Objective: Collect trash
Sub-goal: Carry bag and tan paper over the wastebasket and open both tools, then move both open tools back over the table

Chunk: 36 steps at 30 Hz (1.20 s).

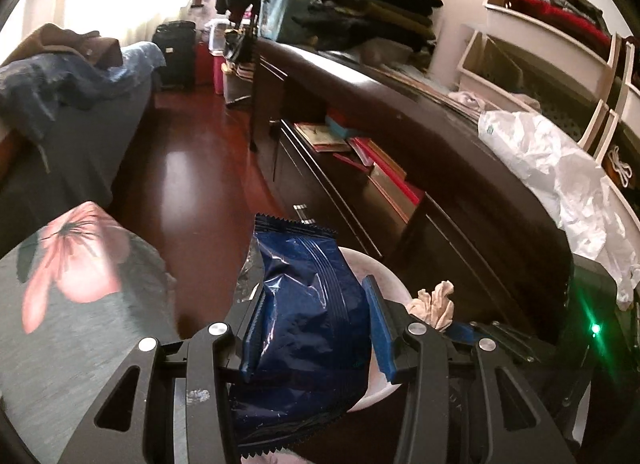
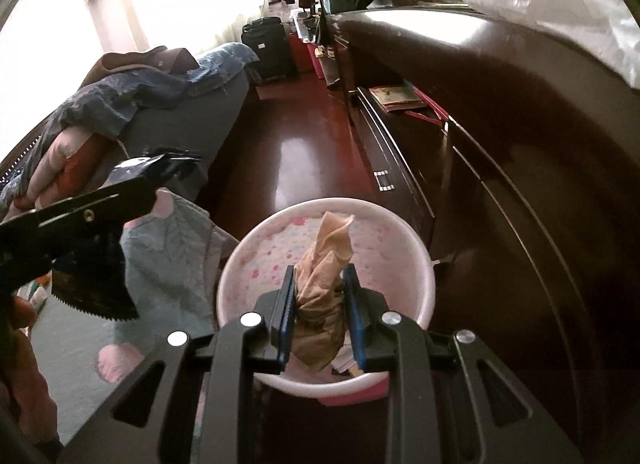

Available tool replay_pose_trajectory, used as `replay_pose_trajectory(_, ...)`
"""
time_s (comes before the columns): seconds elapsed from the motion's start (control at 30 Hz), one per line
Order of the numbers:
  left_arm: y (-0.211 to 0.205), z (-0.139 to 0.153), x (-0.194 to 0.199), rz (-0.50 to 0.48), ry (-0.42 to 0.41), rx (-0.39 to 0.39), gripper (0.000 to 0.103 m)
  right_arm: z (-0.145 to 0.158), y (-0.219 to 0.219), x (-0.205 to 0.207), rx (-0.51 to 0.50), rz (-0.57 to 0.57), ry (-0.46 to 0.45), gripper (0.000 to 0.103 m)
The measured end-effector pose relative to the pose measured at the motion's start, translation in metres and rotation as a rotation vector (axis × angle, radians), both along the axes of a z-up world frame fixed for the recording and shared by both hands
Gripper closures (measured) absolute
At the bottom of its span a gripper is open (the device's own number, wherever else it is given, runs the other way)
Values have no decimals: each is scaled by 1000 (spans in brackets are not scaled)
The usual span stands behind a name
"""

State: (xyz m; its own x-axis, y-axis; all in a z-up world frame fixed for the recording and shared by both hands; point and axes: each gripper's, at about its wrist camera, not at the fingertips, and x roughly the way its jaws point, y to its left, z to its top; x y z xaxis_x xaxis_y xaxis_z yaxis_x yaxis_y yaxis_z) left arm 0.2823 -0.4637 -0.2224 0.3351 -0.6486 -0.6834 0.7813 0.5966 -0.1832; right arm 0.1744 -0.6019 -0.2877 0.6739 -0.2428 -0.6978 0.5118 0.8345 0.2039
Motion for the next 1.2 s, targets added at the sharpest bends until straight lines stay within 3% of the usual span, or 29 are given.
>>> replay_pose_trajectory(0.23, -15, -18, 16, -5, 70, 0, 51, -17, -13, 13, -6, -6, 20, 75)
replay_pose_trajectory(0.3, -17, -20, 18, 0, 72, -1, 43, -21, -14, 15, -9, -6, 19, 62)
replay_pose_trajectory(0.4, -16, -18, 21, 16, 65, -23, 29, -28, -17, 20, -15, -17, 15, 50)
replay_pose_trajectory(0.53, -12, -11, 25, 33, 56, -54, 19, -32, -20, 20, 4, -30, 12, 44)
replay_pose_trajectory(0.83, 13, 6, 20, 88, -20, -61, 11, -20, -5, 10, 10, -9, 10, 38)
replay_pose_trajectory(0.97, 31, 13, 14, 120, -69, -37, 10, -9, 11, 6, 11, 12, -3, 30)
replay_pose_trajectory(1.2, 94, 29, 11, 247, -117, -17, 5, 17, 57, 3, 10, 99, -14, 21)
